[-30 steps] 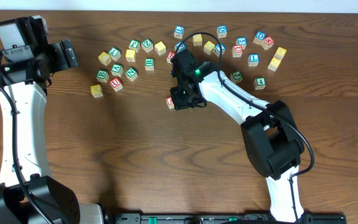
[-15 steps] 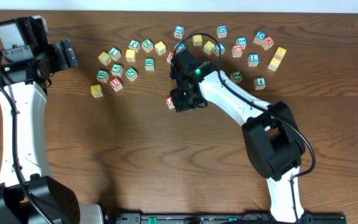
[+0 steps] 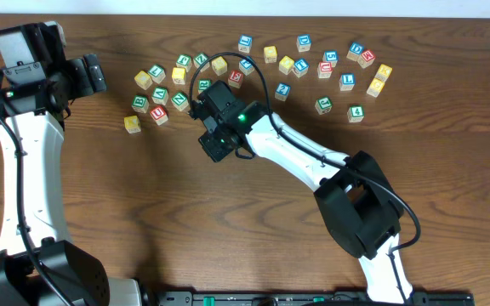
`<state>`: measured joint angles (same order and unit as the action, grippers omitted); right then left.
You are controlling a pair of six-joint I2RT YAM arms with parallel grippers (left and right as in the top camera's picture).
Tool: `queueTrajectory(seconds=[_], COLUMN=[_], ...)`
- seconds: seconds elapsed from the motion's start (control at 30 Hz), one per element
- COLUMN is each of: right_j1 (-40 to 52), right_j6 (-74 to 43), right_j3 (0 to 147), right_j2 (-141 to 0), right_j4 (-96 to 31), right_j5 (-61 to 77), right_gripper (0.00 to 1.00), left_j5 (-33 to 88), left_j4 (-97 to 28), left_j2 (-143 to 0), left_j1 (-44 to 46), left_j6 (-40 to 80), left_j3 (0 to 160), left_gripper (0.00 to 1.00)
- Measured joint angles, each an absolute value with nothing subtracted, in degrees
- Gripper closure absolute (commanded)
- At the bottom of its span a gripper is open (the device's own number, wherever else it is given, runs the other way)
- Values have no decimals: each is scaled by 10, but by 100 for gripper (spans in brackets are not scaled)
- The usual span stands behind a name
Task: Spell out AI2
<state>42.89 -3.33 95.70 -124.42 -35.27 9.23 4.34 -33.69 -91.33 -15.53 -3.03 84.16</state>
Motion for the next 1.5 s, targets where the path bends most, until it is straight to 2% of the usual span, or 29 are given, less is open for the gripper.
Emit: queueTrajectory(seconds=[1.03, 1.5], right_j1=[424, 424], right_j6=[15, -109], right_j3=[957, 957], right_j2=[-1273, -1274], right_j4=[-347, -353], right_j5=[-15, -106], right_gripper=[99, 99], left_j5=[43, 43], left_j4=[-337, -337], left_j2=[-913, -913], left_j1=[-155, -155], left_j6=[-30, -30], left_j3=[842, 842], left_gripper=[1, 1])
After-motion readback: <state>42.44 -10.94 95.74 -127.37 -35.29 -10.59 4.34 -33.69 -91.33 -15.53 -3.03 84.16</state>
